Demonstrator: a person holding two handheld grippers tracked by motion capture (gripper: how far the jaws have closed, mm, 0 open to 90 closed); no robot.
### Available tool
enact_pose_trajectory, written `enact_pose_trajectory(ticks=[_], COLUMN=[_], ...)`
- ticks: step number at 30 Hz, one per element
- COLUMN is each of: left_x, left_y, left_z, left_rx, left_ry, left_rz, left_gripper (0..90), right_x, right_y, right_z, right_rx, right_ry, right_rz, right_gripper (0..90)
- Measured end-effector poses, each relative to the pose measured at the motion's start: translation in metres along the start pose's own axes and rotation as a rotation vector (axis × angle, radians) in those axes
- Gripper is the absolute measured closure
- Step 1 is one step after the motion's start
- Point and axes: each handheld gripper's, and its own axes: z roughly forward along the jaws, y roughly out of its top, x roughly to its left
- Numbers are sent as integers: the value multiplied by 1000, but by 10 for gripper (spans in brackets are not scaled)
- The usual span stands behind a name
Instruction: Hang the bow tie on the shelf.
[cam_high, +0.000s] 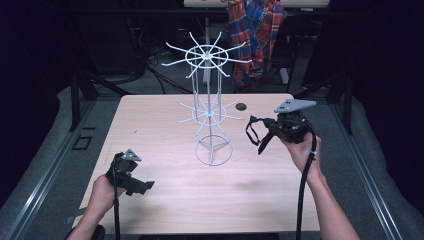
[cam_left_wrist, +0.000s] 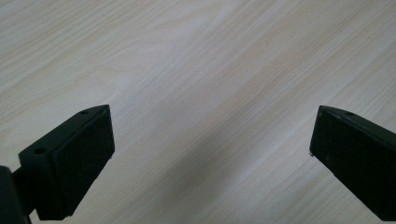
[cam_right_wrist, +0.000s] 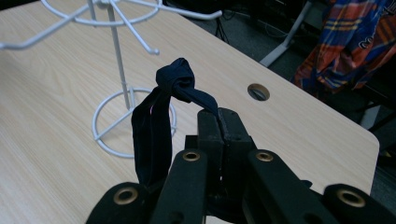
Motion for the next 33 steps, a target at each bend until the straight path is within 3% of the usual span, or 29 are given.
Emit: enact_pose_trajectory(ticks=[11,15,27,33], left_x=[0,1,1,1], left_y=[1,0,0,0], left_z=[1,0,0,0], left_rx=[0,0,1,2], left_ry=[1,-3,-1,-6], left_rz=[-1,-3,1,-1], left_gripper=[0,0,0,0], right_x=[1,0,-9,-10], right_y=[12,14,17,18], right_z=[-5,-1,10,20], right_rx=[-49,-66,-85,-69], right_ry=[23,45,39,46], right_rz=[3,19,65,68], right_gripper=[890,890,890,890])
